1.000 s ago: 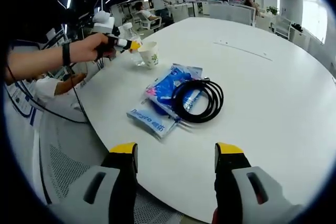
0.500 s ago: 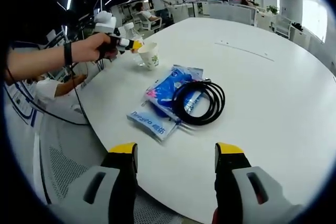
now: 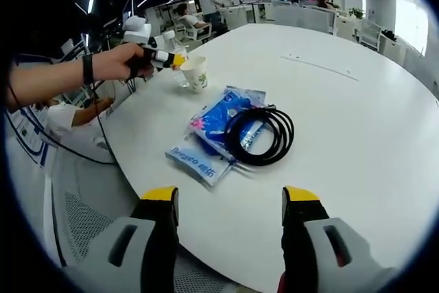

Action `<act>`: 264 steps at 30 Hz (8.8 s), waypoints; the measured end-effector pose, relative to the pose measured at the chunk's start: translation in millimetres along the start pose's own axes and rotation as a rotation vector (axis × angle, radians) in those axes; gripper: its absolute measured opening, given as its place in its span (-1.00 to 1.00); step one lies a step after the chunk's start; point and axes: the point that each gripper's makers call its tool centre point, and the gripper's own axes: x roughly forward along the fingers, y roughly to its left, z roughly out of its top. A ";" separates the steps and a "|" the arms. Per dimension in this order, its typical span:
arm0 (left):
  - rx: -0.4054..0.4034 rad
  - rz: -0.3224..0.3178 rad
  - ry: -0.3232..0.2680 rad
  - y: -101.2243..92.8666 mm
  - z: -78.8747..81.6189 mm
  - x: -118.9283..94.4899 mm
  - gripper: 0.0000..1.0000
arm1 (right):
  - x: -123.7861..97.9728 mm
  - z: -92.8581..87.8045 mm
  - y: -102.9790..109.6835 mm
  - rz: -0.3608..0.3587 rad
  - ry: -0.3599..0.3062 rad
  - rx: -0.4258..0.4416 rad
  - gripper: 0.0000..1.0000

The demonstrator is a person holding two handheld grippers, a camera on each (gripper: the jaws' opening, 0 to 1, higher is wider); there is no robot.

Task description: Arrange the tabletop items into an orderly group along one side of the table until the central work area is clear of visible clutter.

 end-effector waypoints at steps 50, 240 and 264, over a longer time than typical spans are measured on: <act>0.095 -0.054 -0.083 -9.7 22.8 -20.1 -0.28 | -3.3 -4.2 -0.3 -0.022 -0.032 0.027 0.19; 0.043 -0.247 0.036 -81.0 -118.0 -149.4 0.03 | 64.4 24.8 -79.3 0.021 -0.169 0.415 0.07; 0.000 -0.193 0.016 -63.0 -119.3 -162.9 -0.01 | 96.5 33.5 -95.5 -0.018 -0.164 0.474 -0.57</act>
